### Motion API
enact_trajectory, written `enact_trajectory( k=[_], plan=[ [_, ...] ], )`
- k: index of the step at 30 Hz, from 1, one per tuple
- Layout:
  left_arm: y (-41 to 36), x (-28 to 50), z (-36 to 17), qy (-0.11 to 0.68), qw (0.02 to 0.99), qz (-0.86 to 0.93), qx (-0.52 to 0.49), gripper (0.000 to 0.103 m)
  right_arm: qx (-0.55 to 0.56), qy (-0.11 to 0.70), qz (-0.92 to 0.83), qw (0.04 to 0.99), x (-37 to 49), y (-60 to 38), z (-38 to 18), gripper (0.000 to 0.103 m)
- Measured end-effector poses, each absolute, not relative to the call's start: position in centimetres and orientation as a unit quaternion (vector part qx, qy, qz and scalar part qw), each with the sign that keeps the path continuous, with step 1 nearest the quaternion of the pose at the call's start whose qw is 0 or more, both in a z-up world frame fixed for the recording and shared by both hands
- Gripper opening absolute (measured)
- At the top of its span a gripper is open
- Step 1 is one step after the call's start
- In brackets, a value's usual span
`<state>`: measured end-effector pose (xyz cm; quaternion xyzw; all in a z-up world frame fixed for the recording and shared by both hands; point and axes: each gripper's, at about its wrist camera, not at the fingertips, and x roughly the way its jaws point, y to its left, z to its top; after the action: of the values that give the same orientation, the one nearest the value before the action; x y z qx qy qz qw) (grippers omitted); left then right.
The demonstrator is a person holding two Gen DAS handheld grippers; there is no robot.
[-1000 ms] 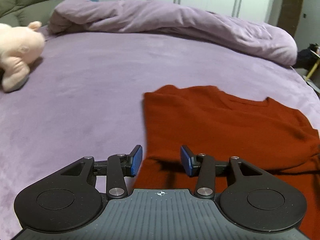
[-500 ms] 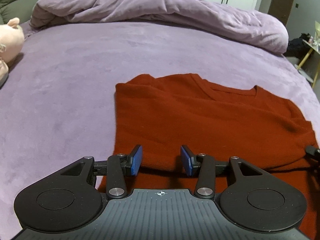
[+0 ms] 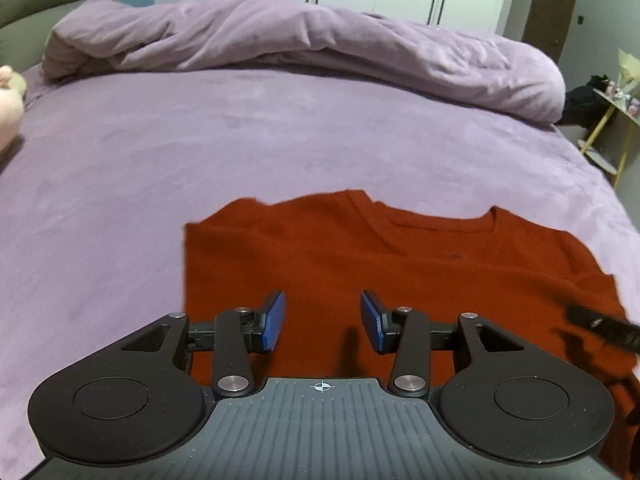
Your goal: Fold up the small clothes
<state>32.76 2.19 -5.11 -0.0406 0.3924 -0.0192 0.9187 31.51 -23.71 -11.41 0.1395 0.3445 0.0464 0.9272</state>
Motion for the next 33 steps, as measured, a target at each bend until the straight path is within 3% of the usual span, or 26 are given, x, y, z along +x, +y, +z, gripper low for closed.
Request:
enact_trajectory(
  k=[4, 9, 12, 15, 18, 29, 33],
  plan=[
    [0.9, 34.8, -8.0, 0.41, 0.912, -0.009, 0.005, 0.05, 0.044, 0.331, 0.021, 0.942, 32.9, -22.6, -13.6, 0.003],
    [2.1, 34.2, -9.5, 0.372, 0.927, -0.023, 0.047, 0.079, 0.055, 0.299, -0.032, 0.952, 31.3, -28.5, -13.7, 0.0],
    [4.2, 34.0, -9.3, 0.389, 0.921, -0.018, -0.017, 0.078, 0.039, 0.304, -0.029, 0.952, 30.7, -28.7, -13.6, 0.0],
    [5.0, 32.7, -8.0, 0.395, 0.918, -0.012, -0.039, 0.071, 0.022, 0.311, -0.018, 0.95, 29.1, -26.7, -12.2, 0.001],
    [5.3, 31.3, -7.6, 0.405, 0.913, -0.018, -0.052, 0.07, 0.028, 0.312, 0.023, 0.949, 27.8, -24.6, -12.1, 0.002],
    [4.3, 30.2, -8.2, 0.421, 0.907, -0.009, 0.024, 0.073, -0.026, 0.342, 0.021, 0.939, 27.0, -24.0, -13.3, 0.002],
    [4.3, 27.6, -6.7, 0.428, 0.902, 0.004, 0.055, 0.069, 0.0, 0.37, 0.002, 0.929, 23.8, -24.6, -11.8, 0.005]
  ],
)
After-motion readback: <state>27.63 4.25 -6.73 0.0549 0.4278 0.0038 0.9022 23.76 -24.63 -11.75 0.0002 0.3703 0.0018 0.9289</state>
